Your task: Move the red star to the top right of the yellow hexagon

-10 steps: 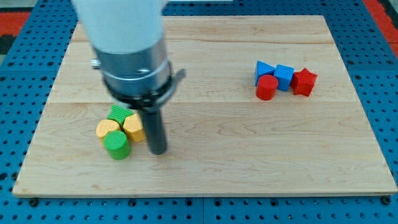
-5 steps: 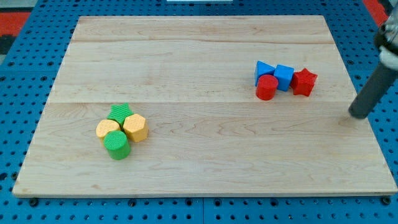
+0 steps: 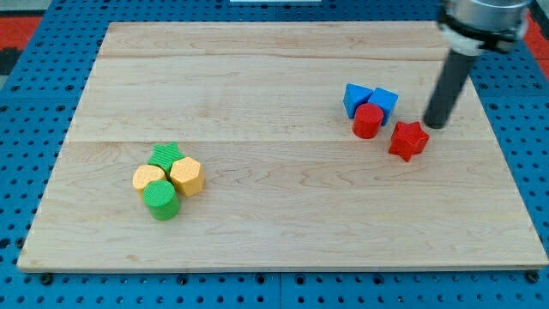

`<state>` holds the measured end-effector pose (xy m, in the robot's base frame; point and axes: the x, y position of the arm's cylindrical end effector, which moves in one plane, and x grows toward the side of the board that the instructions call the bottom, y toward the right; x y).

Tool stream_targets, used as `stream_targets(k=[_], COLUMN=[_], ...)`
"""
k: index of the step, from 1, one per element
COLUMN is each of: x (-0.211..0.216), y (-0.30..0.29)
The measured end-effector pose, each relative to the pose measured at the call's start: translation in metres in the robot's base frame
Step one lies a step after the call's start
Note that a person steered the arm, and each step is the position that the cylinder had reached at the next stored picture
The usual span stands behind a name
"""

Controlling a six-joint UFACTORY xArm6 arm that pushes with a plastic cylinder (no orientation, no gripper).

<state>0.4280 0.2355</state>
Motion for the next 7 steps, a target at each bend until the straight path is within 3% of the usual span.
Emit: stream_targets(k=[1,2,3,4,5,6,7], x=[0.028,0.000,0.010,0.041,0.029,0.053,0.067], y=[-0.065,-0.198,-0.256,-0.224,-0.265,-0.236,-0.277])
